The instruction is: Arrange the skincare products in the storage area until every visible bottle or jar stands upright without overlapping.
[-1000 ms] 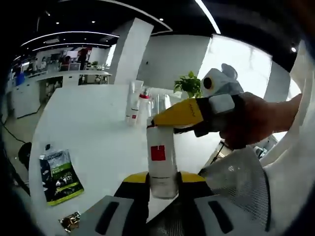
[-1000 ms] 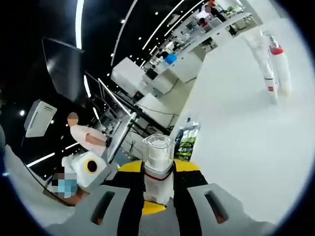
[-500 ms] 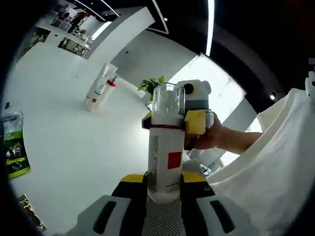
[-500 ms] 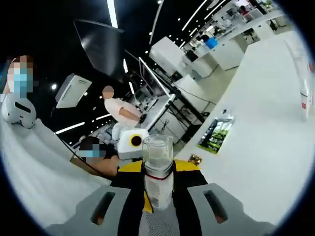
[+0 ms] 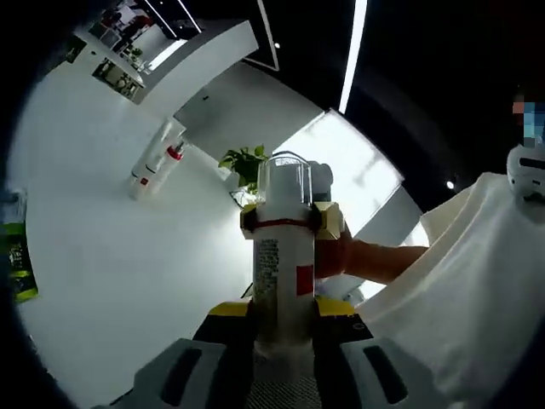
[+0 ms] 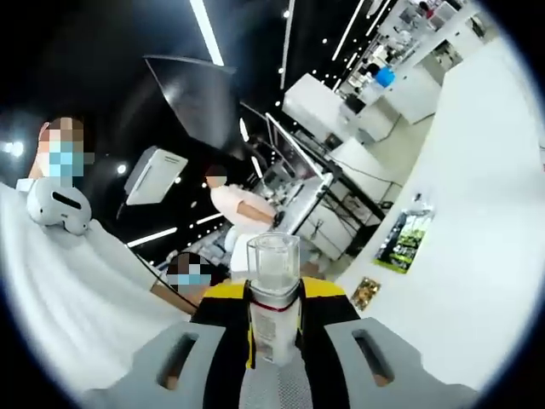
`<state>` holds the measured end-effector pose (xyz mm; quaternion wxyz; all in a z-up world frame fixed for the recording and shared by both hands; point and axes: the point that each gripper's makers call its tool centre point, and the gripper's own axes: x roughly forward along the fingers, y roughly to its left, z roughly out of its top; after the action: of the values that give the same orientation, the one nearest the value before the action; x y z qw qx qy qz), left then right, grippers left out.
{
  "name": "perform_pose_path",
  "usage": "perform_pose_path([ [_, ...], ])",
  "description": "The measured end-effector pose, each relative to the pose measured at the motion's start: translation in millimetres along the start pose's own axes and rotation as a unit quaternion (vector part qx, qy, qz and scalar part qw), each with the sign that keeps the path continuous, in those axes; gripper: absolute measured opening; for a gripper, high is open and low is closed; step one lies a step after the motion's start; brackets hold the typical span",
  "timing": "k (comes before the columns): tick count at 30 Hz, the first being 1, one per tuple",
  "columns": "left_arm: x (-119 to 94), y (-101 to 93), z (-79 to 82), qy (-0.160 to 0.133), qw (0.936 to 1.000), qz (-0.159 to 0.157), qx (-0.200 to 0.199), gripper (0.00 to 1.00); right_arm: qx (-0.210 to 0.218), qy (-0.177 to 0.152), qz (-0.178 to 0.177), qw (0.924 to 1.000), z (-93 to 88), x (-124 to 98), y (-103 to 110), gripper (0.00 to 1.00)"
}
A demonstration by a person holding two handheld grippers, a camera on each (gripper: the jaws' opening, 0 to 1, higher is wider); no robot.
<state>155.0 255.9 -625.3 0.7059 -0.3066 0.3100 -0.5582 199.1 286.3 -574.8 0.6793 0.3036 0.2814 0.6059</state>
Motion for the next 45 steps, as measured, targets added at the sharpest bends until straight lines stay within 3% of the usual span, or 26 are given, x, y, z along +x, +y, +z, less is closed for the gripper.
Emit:
perform_pose_path([
  [3, -3.6, 16.6, 7.8, -0.021, 0.9978, 0.057, 0.027, 0.25, -0.018, -0.008, -0.05, 0.9986, 4.7, 0.3, -12.5, 0.19],
  [6, -5.8, 25.8, 12.0, -0.03, 0.9945, 0.091, 0.041, 0.25, -0.022, -0.016, -0.087, 0.9959, 9.0, 4.6, -20.8, 0.18],
  [10, -12.8, 44.7, 19.2, -0.045, 0.9836, 0.16, 0.071, 0.25, 0.001, -0.024, -0.146, 0.989, 7.7, 9.0, -36.1, 0.18],
  [13, -18.4, 57.1, 21.2, -0.045, 0.9723, 0.208, 0.096, 0.25, 0.006, -0.023, -0.178, 0.9838, 2.2, 13.3, -44.5, 0.25],
  [15, -20.9, 65.1, 18.0, -0.026, 0.9611, 0.243, 0.13, 0.25, 0.027, -0.011, -0.197, 0.98, -8.8, 17.9, -51.0, 0.28],
  [17, -21.7, 72.5, 13.0, 0.001, 0.9452, 0.277, 0.173, 0.25, 0.068, 0.006, -0.183, 0.9808, -22.3, 26.0, -48.9, 0.27],
  [18, -21.2, 75.7, 9.5, 0.019, 0.9348, 0.291, 0.203, 0.25, 0.071, -0.002, -0.204, 0.9763, -25.1, 26.6, -56.2, 0.27],
  [20, -23.2, 80.4, 5.1, 0.038, 0.9212, 0.313, 0.227, 0.25, 0.069, 0.002, -0.214, 0.9743, -29.5, 26.8, -62.3, 0.27],
  [23, -21.6, 78.1, 5.4, 0.033, 0.9215, 0.313, 0.227, 0.25, 0.079, -0.003, -0.233, 0.9692, -30.8, 21.8, -69.6, 0.23],
  [28, -23.7, 79.9, 6.3, 0.033, 0.9192, 0.32, 0.227, 0.25, 0.098, -0.021, -0.227, 0.9688, -31.6, 22.0, -71.7, 0.22],
  [31, -20.1, 78.9, 6.6, 0.033, 0.9154, 0.32, 0.242, 0.25, 0.078, -0.019, -0.22, 0.9721, -29.5, 17.6, -70.5, 0.22],
  [32, -19.9, 79.2, 6.4, 0.036, 0.9112, 0.323, 0.253, 0.25, 0.077, -0.019, -0.219, 0.9726, -29.5, 17.0, -70.3, 0.21],
  [33, -19.8, 80.5, 6.8, 0.044, 0.9018, 0.327, 0.279, 0.26, 0.075, -0.018, -0.218, 0.9729, -29.7, 16.6, -70.0, 0.21],
  [34, -18.5, 80.5, 5.1, 0.043, 0.9024, 0.329, 0.275, 0.26, 0.068, -0.013, -0.217, 0.9738, -30.7, 16.0, -70.2, 0.21],
  [37, -18.7, 80.8, 7.7, 0.044, 0.8943, 0.333, 0.296, 0.26, 0.053, -0.005, -0.209, 0.9764, -28.7, 15.3, -69.5, 0.21],
  [41, -15.9, 82.7, 7.5, 0.047, 0.8979, 0.328, 0.29, 0.26, 0.006, 0.022, -0.207, 0.978, -25.0, 12.0, -71.4, 0.21],
  [44, -12.6, 78.1, 6.2, 0.056, 0.8889, 0.317, 0.326, 0.27, -0.016, 0.026, -0.212, 0.9769, -15.6, 4.1, -77.6, 0.21],
  [45, -12.1, 78.7, 4.3, 0.059, 0.8894, 0.317, 0.324, 0.28, -0.026, 0.027, -0.218, 0.9751, -12.4, -0.5, -82.3, 0.21],
])
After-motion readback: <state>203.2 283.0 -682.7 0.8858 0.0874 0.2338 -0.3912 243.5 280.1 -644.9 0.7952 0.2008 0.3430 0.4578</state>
